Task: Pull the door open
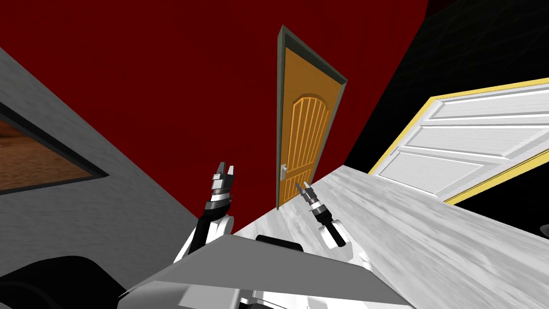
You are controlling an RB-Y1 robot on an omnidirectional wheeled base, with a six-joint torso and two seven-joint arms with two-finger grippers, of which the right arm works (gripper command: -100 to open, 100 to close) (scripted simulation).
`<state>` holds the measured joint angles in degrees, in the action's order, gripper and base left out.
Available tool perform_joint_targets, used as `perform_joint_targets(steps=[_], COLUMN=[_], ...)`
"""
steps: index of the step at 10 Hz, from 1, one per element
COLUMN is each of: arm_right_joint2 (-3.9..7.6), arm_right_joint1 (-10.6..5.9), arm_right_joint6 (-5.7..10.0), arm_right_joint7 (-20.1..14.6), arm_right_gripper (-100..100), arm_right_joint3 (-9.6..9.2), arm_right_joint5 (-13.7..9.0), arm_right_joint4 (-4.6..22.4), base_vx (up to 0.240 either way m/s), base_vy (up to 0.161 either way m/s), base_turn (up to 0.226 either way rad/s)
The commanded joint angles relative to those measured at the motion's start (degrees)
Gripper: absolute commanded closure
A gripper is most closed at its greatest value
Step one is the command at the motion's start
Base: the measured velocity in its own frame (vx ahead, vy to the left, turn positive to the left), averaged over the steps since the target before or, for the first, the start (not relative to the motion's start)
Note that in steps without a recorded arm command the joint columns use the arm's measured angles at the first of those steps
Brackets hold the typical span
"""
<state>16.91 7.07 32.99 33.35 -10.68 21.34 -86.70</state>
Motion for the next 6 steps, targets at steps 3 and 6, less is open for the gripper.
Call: perform_joint_targets(steps=[3,6], arm_right_joint2=[1.29,2.89], arm_right_joint1=[-2.00,-4.11], arm_right_joint6=[0.18,-0.01], arm_right_joint7=[2.58,4.78], arm_right_gripper=[-100,-100], arm_right_joint3=[-0.84,-1.66], arm_right_joint5=[2.22,4.39], arm_right_joint4=[4.23,8.06], base_vx=[0.087,0.085], base_vy=[0.005,-0.005], base_turn=[0.051,0.051])
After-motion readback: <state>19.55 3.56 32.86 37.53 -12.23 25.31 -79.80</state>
